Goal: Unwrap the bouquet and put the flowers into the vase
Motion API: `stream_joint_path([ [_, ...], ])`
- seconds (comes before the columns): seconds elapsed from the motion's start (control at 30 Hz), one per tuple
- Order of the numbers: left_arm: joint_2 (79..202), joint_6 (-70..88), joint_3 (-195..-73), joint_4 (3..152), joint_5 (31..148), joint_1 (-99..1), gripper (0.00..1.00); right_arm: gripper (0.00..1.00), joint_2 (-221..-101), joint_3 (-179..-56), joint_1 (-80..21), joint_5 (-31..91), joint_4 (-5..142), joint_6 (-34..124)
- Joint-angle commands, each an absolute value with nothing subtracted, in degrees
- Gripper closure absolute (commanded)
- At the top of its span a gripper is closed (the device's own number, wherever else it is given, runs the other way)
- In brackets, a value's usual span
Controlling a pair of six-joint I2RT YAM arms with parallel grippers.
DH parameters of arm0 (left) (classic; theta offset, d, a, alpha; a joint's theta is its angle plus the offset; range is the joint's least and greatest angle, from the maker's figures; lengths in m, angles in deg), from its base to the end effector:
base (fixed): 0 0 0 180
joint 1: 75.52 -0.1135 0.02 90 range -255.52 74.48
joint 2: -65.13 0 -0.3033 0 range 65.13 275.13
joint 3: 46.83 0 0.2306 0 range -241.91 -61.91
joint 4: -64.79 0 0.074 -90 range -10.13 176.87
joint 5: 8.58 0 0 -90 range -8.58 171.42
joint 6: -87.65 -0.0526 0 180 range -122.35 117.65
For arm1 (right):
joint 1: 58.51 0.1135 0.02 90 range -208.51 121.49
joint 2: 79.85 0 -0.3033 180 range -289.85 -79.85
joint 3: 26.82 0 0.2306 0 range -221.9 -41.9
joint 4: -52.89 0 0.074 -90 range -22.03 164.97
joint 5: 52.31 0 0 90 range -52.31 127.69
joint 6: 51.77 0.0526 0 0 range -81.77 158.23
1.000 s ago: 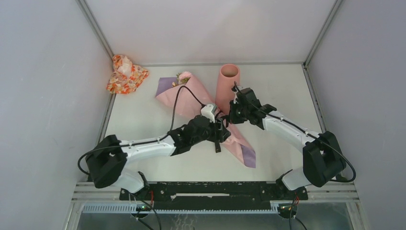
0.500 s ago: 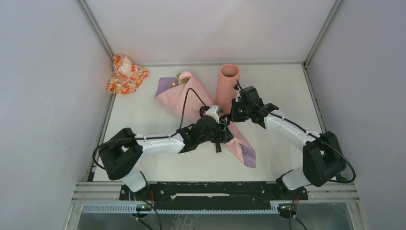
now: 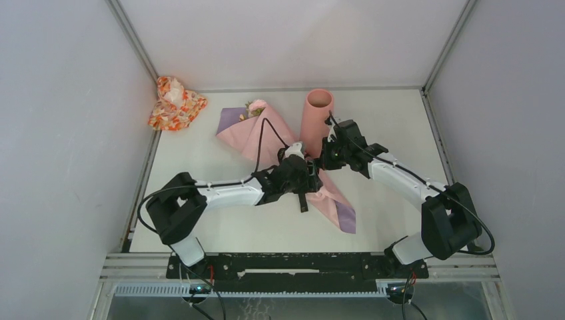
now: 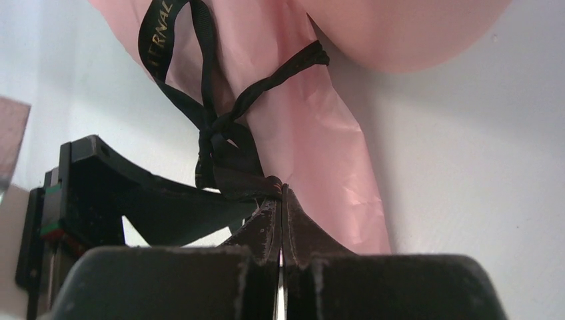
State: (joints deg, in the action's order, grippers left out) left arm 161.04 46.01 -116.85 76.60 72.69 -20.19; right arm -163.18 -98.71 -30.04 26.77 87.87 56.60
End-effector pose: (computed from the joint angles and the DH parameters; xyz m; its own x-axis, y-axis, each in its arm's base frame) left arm 0.2104 -0.2902 0.2375 -0.7876 -0.1598 -0.5951 0.2348 0.8151 -0.5296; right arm 0.2567 0.1505 0.2780 -0.7880 -0.0753 -0.6110 -0.3525 0.8689 0.3475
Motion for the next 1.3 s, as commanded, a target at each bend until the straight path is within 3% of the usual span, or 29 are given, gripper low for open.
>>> stream_joint_path([
  [0.0, 162.7, 47.6, -119.5, 78.1, 70.8, -21.5, 0.38, 1.0, -163.1, -101.0, -30.7, 25.9, 85.7, 55.9],
  [0.27, 166.1, 48.2, -120.2, 79.0, 72.0, -22.2, 0.46, 1.0, -163.0, -101.0, -30.7, 25.7, 85.8, 56.1],
  [0.7, 162.7, 47.8, -118.7, 83.0, 69.7, -23.0, 0.75, 1.0, -163.5, -101.0, -29.6, 25.9, 85.9, 56.7],
  [0.87, 159.7, 47.3, -117.5, 84.8, 70.8, -23.3, 1.0, 1.0, -163.7, -100.5, -29.1, 26.0, 85.6, 56.9],
  [1.27, 145.0, 50.2, -105.5, 88.3, 71.0, -25.8, 1.0, 1.0, -162.3, -99.2, -29.9, 28.1, 85.4, 57.8],
])
